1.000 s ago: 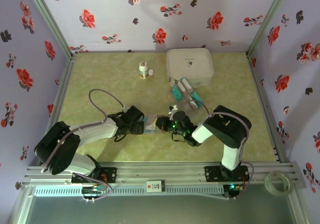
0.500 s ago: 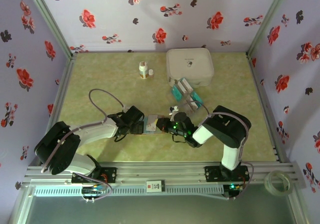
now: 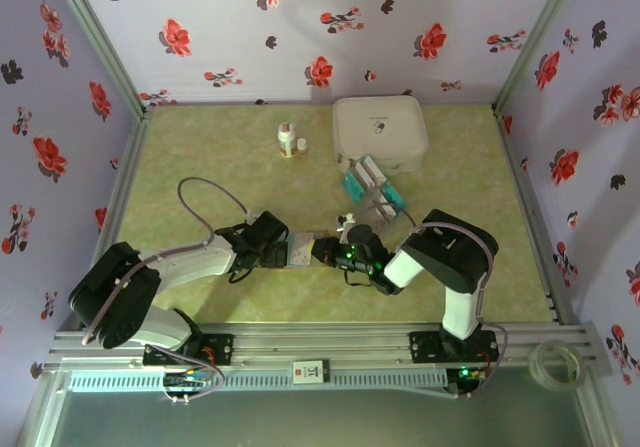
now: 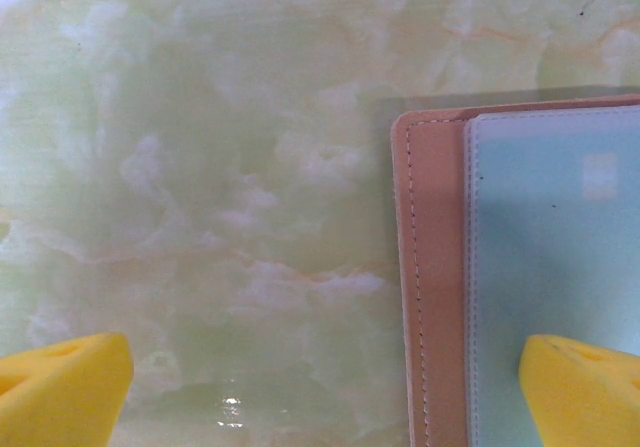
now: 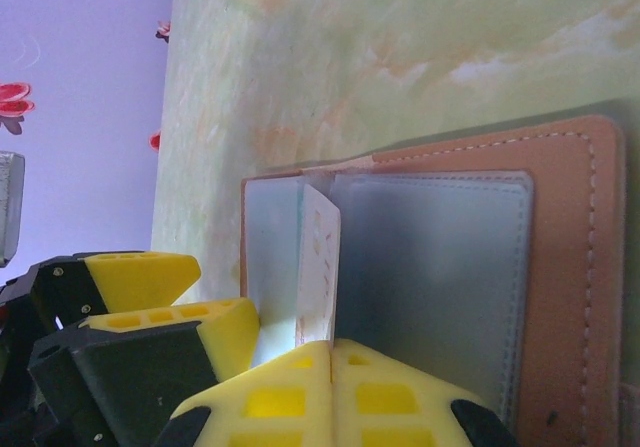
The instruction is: Put the credit cards into the card holder
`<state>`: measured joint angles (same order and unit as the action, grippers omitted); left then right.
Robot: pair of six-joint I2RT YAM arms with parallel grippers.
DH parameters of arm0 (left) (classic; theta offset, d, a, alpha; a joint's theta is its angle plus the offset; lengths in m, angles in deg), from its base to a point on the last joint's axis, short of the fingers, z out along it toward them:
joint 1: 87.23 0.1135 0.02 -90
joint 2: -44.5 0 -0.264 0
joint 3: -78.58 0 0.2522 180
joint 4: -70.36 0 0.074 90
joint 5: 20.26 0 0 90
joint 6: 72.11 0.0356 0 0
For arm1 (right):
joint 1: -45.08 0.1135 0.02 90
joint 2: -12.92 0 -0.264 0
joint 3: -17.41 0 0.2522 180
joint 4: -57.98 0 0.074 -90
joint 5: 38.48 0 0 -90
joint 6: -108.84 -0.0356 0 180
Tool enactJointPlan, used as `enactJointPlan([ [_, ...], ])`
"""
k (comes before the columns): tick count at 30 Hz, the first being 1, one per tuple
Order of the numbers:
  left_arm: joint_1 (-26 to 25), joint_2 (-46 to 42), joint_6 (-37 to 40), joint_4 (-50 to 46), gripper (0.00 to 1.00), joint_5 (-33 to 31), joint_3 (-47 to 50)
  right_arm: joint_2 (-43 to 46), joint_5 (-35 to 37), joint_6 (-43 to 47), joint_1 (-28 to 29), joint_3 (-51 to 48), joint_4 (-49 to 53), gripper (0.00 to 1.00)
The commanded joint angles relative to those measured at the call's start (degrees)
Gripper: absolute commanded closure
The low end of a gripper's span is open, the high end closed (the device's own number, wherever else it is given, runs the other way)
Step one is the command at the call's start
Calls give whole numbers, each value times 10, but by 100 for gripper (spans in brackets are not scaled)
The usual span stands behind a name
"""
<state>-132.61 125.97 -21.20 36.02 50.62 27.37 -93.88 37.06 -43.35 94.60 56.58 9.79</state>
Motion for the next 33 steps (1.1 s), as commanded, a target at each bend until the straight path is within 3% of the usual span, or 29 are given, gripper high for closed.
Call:
enactJointPlan([
  [1,-2,7,-5,-20,0,-24,-1,-16,-11,-3,5,2,18,100],
  [19,-3,3,-5,-20,0,-23,-2,-27,-41,27,-3,59,130,100],
  [26,12,-20,-6,-40,0,-21,-12,6,-38,52,-3,81,214,64],
  [33,60,-66,-14,-56,0,-7,4,50,-16,106,-1,143,362,47],
])
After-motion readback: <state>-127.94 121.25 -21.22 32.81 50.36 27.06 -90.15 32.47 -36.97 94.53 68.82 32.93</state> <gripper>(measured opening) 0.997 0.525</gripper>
